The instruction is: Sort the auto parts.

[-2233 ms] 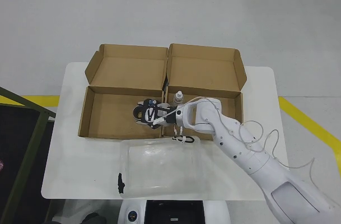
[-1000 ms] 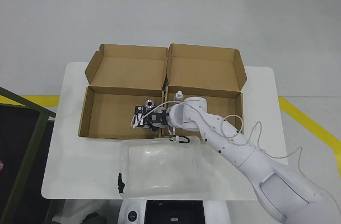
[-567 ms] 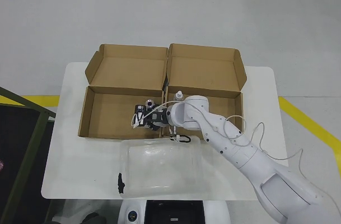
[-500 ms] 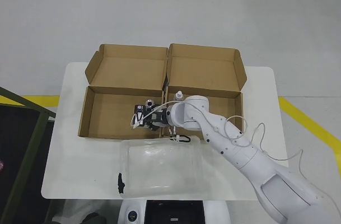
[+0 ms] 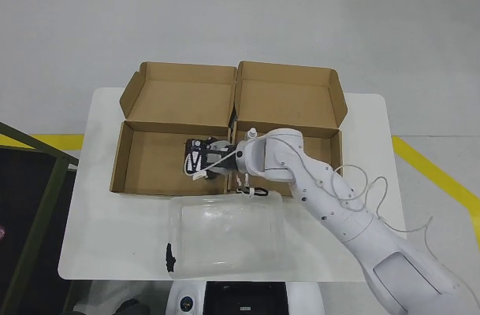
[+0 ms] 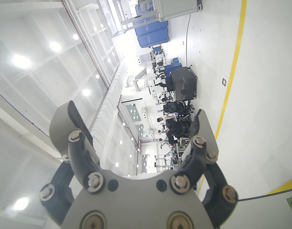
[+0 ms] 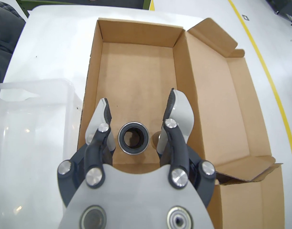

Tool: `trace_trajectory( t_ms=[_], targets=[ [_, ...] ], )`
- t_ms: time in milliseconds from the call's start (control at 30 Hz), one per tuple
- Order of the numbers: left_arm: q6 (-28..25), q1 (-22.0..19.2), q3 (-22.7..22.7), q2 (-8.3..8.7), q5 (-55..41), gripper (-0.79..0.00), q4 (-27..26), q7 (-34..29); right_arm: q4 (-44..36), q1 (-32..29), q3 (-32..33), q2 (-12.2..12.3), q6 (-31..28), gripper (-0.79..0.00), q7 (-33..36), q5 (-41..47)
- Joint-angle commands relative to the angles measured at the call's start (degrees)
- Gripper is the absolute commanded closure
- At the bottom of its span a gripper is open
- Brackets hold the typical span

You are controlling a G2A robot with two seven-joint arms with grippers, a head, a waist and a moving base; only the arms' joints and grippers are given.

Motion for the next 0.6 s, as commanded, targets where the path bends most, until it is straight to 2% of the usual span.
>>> trace_trajectory(
  t_ms=[0, 267, 567],
  targets=[
    [0.00, 0.00, 0.00, 0.00, 0.00, -0.785, 0.00, 0.00, -2.88, -1.50, 1.88, 0.67, -0.22, -0.480, 0.06, -0.16],
    [0.00, 0.00, 0.00, 0.00, 0.00, -0.785, 0.00, 0.00, -15.49, -11.14, 11.13, 3.93, -2.31, -0.542, 0.03, -0.35],
    [0.00, 0.00, 0.00, 0.00, 0.00, -0.785, 0.00, 0.00, -27.01, -21.72, 20.51, 6.78, -4.51, -0.557, -2.24, -2.49]
  ],
)
